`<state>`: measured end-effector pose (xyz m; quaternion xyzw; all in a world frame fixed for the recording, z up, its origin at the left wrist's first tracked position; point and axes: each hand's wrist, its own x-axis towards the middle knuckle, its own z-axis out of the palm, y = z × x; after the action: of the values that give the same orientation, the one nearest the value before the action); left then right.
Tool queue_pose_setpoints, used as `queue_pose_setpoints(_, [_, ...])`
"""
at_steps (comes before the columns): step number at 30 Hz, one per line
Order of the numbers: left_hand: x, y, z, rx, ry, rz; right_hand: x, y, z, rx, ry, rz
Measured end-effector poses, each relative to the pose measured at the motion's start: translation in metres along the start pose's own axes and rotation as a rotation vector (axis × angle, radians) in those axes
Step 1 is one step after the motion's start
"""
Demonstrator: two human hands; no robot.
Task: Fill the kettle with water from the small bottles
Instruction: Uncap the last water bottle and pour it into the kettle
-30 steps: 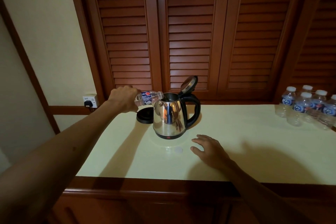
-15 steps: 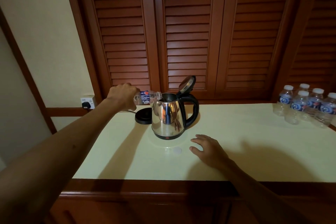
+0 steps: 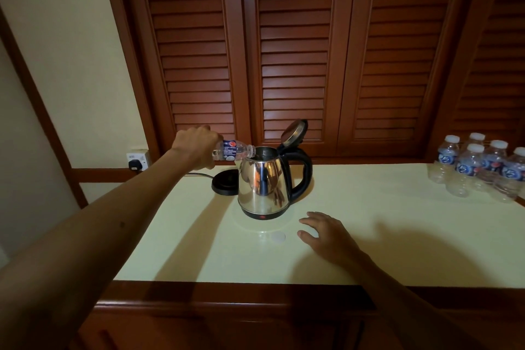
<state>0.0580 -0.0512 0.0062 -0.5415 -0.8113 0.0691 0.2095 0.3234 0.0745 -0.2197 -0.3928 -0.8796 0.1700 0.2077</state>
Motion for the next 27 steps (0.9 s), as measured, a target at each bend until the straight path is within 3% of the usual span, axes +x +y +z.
queue_pose_setpoints(20, [0.016,0.004,0.000,0.103,0.058,0.047,0.000,-0.001,0.001,-0.001,0.005,0.011])
queue_pose_setpoints(27, [0.023,0.003,0.001,0.153,0.165,0.102,-0.002,-0.004,-0.002,-0.005,0.024,0.004])
